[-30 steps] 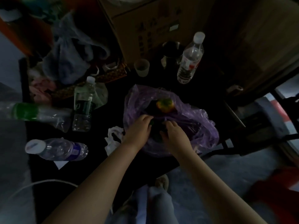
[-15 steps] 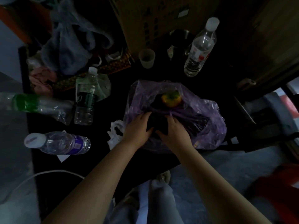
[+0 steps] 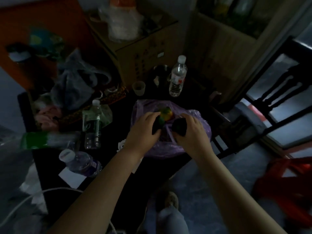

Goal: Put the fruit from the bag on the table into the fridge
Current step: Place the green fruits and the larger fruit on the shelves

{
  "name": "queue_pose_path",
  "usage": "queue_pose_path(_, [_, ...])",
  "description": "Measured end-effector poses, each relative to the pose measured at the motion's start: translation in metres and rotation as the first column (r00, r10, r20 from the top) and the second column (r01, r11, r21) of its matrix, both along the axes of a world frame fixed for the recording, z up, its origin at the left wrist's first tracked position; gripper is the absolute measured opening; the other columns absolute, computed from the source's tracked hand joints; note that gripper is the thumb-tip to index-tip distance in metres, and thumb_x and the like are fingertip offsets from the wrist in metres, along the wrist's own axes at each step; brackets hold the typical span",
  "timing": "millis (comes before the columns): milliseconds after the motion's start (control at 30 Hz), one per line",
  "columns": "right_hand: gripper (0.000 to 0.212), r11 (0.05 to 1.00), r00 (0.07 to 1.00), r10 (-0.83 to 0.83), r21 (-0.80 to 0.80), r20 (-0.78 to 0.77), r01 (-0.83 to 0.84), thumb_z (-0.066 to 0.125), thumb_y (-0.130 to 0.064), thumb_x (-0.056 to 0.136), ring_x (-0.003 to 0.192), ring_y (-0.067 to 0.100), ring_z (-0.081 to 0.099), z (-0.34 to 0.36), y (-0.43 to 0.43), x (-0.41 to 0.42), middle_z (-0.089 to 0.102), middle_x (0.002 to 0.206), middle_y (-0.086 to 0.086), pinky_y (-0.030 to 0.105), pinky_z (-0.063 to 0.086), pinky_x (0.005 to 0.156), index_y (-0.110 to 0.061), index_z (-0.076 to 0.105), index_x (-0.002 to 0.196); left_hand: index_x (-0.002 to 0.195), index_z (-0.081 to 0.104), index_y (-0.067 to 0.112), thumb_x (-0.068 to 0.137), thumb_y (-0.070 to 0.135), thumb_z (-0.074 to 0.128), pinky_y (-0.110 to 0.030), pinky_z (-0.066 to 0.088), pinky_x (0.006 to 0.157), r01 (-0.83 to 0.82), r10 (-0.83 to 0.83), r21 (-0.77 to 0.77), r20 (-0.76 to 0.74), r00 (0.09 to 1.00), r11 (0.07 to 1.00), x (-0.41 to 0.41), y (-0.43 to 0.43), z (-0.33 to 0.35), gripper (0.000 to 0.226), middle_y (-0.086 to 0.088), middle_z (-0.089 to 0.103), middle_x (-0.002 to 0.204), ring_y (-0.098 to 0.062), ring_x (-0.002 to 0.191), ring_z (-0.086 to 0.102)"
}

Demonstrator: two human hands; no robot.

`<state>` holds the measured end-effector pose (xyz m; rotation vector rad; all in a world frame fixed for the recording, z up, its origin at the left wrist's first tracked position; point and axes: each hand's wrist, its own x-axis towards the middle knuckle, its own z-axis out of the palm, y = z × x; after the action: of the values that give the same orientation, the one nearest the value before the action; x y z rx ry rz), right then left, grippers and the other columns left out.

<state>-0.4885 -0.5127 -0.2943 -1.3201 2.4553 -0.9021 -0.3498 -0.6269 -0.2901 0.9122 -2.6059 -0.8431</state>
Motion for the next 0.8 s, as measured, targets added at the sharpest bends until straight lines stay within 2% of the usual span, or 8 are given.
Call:
queue_pose_path(67, [0.058,0.996,0.999,-0.049,-0.079,-0.023,0.047,0.075,-0.026,0.076,0.121,0.025,0.047,0.024,0.022,0.015,0.055,0.127,0.008,0.031,0.036,0.097,-0.012,0.053,0.127,0.141,0.04,0.019,0.091,0.022,0.06,-0.008,0.021,0.094,0.039,-0.04,-0.01,-0.074,0.996,0.999,0.008,0.015,0.023,0.054,0.0,0.04,0.14,-0.013,0.128,0.035])
queue_pose_path(200, [0.059,0.972,0.988,-0.153,-0.181,-0.009,0.149,0.075,-0.029,0.075,0.117,0.024,0.05,0.061,0.073,0.055,0.054,0.126,0.006,0.03,0.041,0.095,-0.012,0.053,0.128,0.136,0.048,0.019,0.085,0.019,0.066,-0.02,0.032,0.1,0.135,-0.134,-0.014,-0.24,0.961,0.991,0.032,0.054,0.061,0.054,-0.002,0.048,0.125,-0.015,0.12,0.042])
queue_pose_path(267, [0.059,0.957,0.978,-0.205,-0.212,-0.022,0.196,0.074,-0.025,0.076,0.115,0.023,0.052,0.074,0.102,0.077,0.054,0.125,0.005,0.03,0.043,0.094,-0.013,0.052,0.129,0.136,0.049,0.021,0.084,0.021,0.065,-0.026,0.036,0.101,0.192,-0.185,-0.003,-0.284,0.941,0.981,0.046,0.076,0.074,0.055,0.002,0.048,0.122,-0.011,0.117,0.041])
queue_pose_path(333, [0.061,0.948,0.97,-0.237,-0.229,-0.053,0.219,0.073,-0.021,0.076,0.114,0.023,0.054,0.083,0.13,0.099,0.054,0.125,0.004,0.035,0.047,0.094,-0.014,0.05,0.132,0.135,0.051,0.023,0.081,0.024,0.064,-0.03,0.039,0.101,0.241,-0.226,0.005,-0.321,0.92,0.971,0.059,0.098,0.085,0.055,0.005,0.048,0.119,-0.009,0.115,0.043])
queue_pose_path(400, [0.064,0.937,0.958,-0.282,-0.229,-0.051,0.264,0.071,-0.019,0.074,0.114,0.021,0.054,0.09,0.159,0.122,0.053,0.126,0.002,0.035,0.047,0.094,-0.016,0.047,0.133,0.134,0.052,0.023,0.078,0.026,0.062,-0.03,0.039,0.102,0.302,-0.275,0.022,-0.355,0.893,0.953,0.071,0.121,0.094,0.056,0.008,0.047,0.118,-0.005,0.116,0.044])
queue_pose_path(567, [0.055,0.861,0.89,-0.456,-0.27,-0.03,0.431,0.071,-0.028,0.072,0.096,0.015,0.058,0.11,0.227,0.178,0.058,0.108,-0.003,0.029,0.048,0.077,-0.024,0.043,0.119,0.131,0.05,0.03,0.077,0.026,0.064,-0.04,0.049,0.095,0.463,-0.42,0.01,-0.406,0.812,0.886,0.094,0.177,0.111,0.056,0.017,0.046,0.123,-0.006,0.12,0.046])
queue_pose_path(700, [0.054,0.812,0.828,-0.551,-0.298,-0.104,0.502,0.07,-0.025,0.075,0.104,0.016,0.057,0.125,0.272,0.212,0.059,0.115,0.0,0.03,0.048,0.084,-0.018,0.047,0.123,0.125,0.051,0.031,0.074,0.026,0.066,-0.04,0.05,0.092,0.54,-0.477,0.011,-0.453,0.753,0.842,0.109,0.219,0.123,0.053,0.015,0.053,0.121,-0.007,0.117,0.051])
queue_pose_path(800, [0.057,0.791,0.781,-0.599,-0.278,-0.177,0.544,0.069,-0.028,0.079,0.11,0.012,0.054,0.134,0.301,0.232,0.052,0.126,-0.005,0.027,0.049,0.083,-0.024,0.043,0.13,0.123,0.054,0.027,0.076,0.015,0.071,-0.038,0.048,0.094,0.587,-0.538,-0.043,-0.46,0.706,0.808,0.116,0.245,0.129,0.052,0.019,0.052,0.117,-0.005,0.115,0.05])
